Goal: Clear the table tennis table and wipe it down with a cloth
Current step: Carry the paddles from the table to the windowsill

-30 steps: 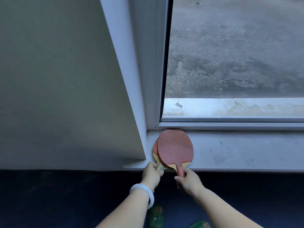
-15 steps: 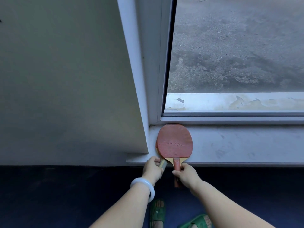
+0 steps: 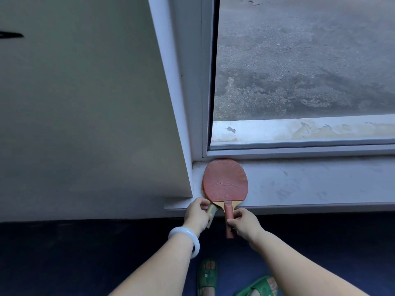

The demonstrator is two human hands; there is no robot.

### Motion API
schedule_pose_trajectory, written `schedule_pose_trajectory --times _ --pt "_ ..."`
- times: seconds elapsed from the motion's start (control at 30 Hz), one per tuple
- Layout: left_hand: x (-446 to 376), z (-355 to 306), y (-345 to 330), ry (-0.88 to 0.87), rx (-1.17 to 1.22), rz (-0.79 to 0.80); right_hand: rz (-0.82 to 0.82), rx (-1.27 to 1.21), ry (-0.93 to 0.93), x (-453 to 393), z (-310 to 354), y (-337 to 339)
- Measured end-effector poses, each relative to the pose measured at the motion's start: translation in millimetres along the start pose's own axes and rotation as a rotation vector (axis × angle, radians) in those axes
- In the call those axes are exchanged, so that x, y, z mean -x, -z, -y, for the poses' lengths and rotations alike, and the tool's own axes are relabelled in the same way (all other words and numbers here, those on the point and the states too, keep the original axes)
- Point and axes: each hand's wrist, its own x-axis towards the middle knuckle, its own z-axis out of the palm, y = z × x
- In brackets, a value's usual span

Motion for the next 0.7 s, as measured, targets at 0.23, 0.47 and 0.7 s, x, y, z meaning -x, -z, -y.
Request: schedule_pose_trajectory --times 0.23,0.47,0.7 --pt "4 -10 -3 -0.091 -0.042 0.021 -0.036 -0.067 0.012 8 -2 12" --pt "12 -34 -24 -0.246 -0.224 0.118 -0.153 -0.188 -0.006 27 -25 48" --pt "38 -80 -73 -0.41 -0.513 0.274 -0.35 -0.365 -0.065 71 -79 121"
